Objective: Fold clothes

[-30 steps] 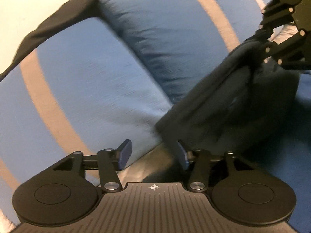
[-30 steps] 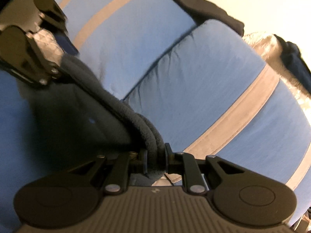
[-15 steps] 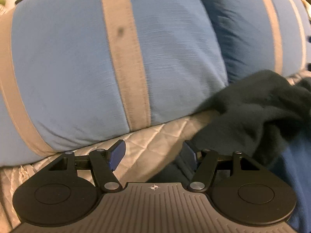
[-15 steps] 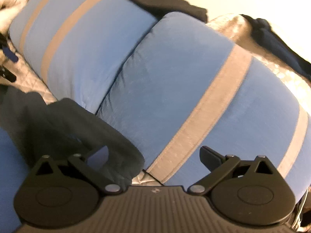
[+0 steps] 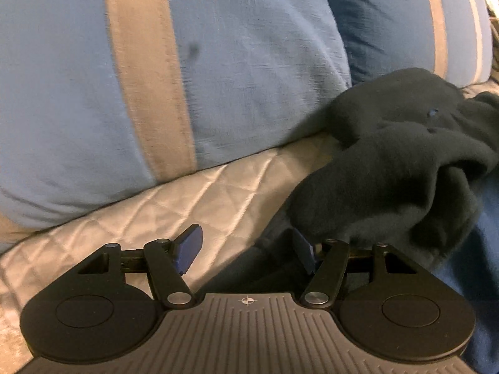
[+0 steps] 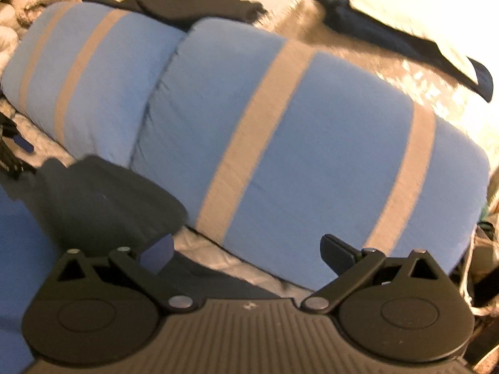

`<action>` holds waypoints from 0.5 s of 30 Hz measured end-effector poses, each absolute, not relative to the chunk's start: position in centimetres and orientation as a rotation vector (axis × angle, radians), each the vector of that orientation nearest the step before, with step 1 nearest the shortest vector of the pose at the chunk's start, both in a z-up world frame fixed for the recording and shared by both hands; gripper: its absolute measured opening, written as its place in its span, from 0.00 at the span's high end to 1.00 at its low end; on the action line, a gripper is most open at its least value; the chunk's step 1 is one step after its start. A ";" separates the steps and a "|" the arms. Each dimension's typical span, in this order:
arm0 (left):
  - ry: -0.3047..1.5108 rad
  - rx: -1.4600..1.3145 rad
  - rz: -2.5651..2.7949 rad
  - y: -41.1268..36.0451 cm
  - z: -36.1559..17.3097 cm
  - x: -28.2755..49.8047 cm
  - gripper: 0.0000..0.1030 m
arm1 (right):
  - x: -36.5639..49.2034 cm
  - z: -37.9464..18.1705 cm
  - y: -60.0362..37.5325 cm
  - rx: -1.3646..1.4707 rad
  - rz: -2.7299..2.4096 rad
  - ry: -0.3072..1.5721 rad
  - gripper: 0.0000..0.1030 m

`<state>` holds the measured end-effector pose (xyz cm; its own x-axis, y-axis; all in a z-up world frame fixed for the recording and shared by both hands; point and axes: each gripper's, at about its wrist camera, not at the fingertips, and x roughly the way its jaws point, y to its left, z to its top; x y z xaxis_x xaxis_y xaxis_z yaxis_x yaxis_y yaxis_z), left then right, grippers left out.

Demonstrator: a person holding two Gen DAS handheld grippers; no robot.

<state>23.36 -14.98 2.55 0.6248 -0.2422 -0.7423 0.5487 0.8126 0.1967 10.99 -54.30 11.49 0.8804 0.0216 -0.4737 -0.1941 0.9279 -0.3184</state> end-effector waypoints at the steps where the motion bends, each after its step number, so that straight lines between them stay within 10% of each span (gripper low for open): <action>1: 0.779 0.452 -0.468 -15.3 2.6 23.3 0.47 | 11.2 11.3 -55.0 -0.368 0.110 0.495 0.00; 6: 0.814 0.553 -0.454 -17.1 2.7 23.1 0.80 | 13.6 9.8 -57.6 -0.369 0.072 0.561 0.00; 15: 0.825 0.625 -0.352 -18.9 2.1 22.4 0.82 | 19.1 7.4 -56.6 -0.398 0.078 0.627 0.00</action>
